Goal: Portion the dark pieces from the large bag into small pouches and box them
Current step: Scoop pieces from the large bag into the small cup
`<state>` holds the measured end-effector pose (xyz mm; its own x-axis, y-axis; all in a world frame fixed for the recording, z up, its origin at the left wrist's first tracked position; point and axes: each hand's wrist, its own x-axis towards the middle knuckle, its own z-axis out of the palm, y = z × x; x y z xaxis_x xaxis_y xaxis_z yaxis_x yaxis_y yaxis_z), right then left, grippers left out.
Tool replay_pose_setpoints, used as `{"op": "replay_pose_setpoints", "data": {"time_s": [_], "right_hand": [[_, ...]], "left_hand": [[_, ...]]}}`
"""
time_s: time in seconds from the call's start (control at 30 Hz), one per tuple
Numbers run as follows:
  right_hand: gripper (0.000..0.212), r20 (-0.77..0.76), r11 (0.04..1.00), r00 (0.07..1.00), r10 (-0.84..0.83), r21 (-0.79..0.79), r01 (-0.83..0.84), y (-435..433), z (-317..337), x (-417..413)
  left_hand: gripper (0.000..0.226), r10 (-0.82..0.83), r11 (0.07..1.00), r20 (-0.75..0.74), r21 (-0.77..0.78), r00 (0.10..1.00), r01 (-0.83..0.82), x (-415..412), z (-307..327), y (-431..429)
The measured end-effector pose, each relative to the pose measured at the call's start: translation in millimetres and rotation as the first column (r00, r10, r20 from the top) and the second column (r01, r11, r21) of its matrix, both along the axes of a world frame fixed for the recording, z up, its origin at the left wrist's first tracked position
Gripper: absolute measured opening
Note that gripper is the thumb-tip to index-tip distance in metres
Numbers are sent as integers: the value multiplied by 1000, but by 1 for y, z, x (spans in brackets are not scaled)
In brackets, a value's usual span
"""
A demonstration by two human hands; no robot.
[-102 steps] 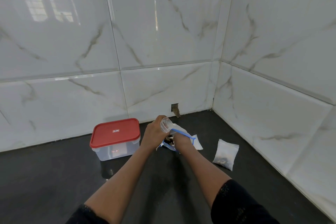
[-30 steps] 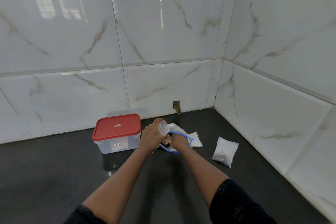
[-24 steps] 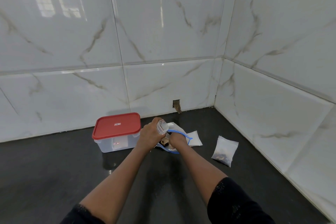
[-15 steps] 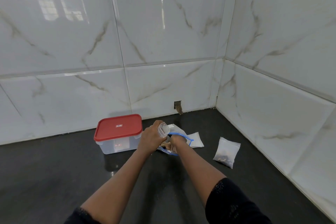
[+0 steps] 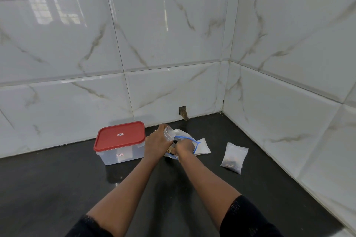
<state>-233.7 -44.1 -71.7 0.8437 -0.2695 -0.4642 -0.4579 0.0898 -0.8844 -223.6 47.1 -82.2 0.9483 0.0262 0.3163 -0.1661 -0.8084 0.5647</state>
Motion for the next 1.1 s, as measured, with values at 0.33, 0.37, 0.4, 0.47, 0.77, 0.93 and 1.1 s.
{"op": "replay_pose_setpoints", "data": {"time_s": [0.33,0.37,0.4,0.47,0.77,0.93,1.1], "right_hand": [[37,-32,986,999,-29,-163,24,-33,19,-4],[36,-37,984,999,-16,-175,9,-37,20,-3],[33,-41,983,999,-2,-186,-6,-40,20,-2],[25,-32,983,999,-4,-185,-2,-45,22,0],[26,0,974,999,49,-221,-47,-89,54,1],[31,63,965,994,93,-253,-74,-100,71,3],[21,189,958,966,175,-260,-122,-81,78,-2]], "left_hand": [[51,15,1000,-37,-14,999,-16,3,9,-1],[54,19,999,-38,-26,999,-20,3,10,-2],[58,24,999,-37,-45,999,-26,2,10,-2],[63,37,995,-39,-95,999,-41,2,12,-3],[60,73,969,-52,-234,996,-83,5,0,-2],[62,45,928,-54,-368,998,-62,3,-9,0],[61,0,931,-62,-363,998,-23,0,-19,-5]]}}
